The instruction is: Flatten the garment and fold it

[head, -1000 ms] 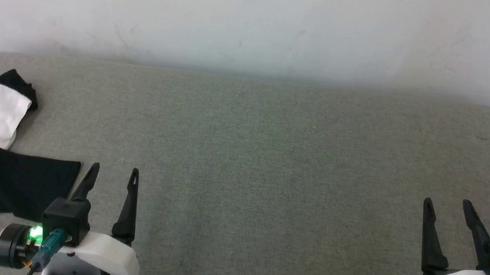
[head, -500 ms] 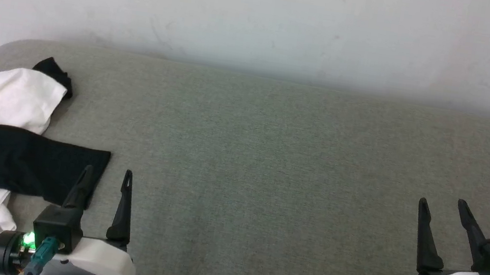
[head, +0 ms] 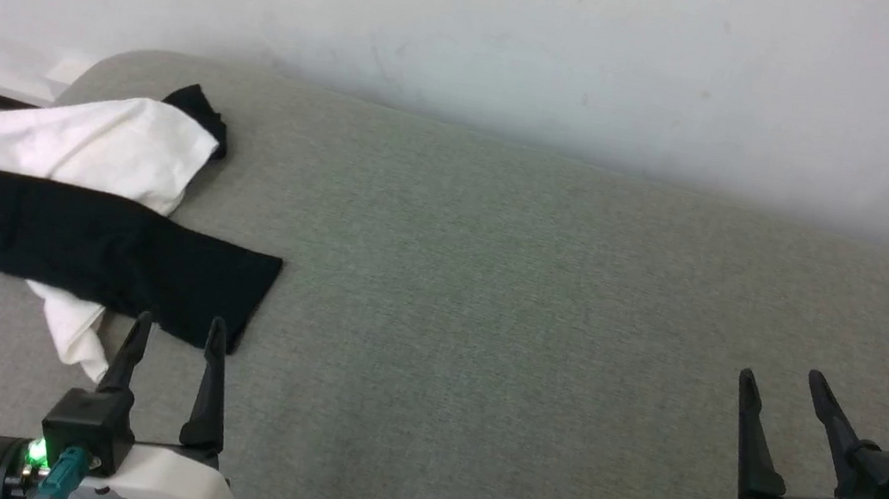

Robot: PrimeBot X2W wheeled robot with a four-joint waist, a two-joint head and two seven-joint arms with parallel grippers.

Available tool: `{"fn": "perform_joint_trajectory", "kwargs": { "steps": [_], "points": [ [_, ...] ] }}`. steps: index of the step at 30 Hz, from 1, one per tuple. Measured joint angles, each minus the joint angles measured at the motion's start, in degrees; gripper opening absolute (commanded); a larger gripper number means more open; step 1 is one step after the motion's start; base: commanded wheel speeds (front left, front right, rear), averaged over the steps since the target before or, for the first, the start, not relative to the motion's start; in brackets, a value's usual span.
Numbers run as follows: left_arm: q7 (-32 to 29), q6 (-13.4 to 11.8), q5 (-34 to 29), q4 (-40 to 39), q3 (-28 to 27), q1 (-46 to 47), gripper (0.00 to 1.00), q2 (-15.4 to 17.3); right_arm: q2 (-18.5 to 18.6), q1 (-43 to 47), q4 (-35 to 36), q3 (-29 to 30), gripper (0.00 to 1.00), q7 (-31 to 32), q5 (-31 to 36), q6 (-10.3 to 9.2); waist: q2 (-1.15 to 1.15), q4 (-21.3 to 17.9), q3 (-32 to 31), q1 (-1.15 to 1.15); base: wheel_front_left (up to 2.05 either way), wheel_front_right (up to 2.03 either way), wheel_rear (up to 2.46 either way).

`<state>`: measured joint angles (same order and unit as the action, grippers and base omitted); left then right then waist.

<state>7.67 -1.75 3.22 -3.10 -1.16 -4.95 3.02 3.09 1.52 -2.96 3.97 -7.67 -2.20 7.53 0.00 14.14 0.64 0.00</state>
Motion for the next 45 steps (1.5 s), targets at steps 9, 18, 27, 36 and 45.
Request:
{"fn": "perform_joint_trajectory", "kwargs": {
  "steps": [9, 18, 27, 36, 45],
  "points": [
    [1.0, -0.4, 0.7, 0.0, -0.6, -1.1, 1.0, 0.0, 0.0, 0.0, -0.9, 0.1, 1.0, -1.1, -0.4, 0.0, 0.0, 4.8, -0.4, 0.0, 0.0, 0.0, 0.0],
    [2.0, -0.9, 2.0, 0.0, -0.9, -2.3, 1.0, 0.0, 0.0, 0.0, -1.6, -0.2, 1.0, -2.2, -0.4, 0.0, 0.0, 9.4, -0.3, 0.0, 0.0, 0.0, 0.0],
    [3.2, -1.7, 2.8, 0.2, -1.1, -3.3, 1.0, 0.0, 0.0, 0.0, -2.8, -0.5, 1.0, -3.1, -0.4, 0.0, 0.0, 13.0, -1.2, 0.0, 0.0, 0.0, 0.0],
    [4.3, -1.7, 3.4, 0.3, -1.5, -4.5, 1.0, 0.0, 0.0, 0.1, -3.1, -0.4, 1.0, -4.2, -0.4, 0.0, 0.0, 16.4, -2.0, 0.0, 0.0, 0.0, 0.0],
    [5.3, -1.7, 3.5, 0.3, -1.6, -5.3, 1.0, 0.0, 0.0, 0.6, -3.5, -0.1, 1.0, -5.2, -0.4, 0.0, 0.0, 19.2, -2.5, 0.0, 0.0, 0.0, 0.0]
  ]
}}
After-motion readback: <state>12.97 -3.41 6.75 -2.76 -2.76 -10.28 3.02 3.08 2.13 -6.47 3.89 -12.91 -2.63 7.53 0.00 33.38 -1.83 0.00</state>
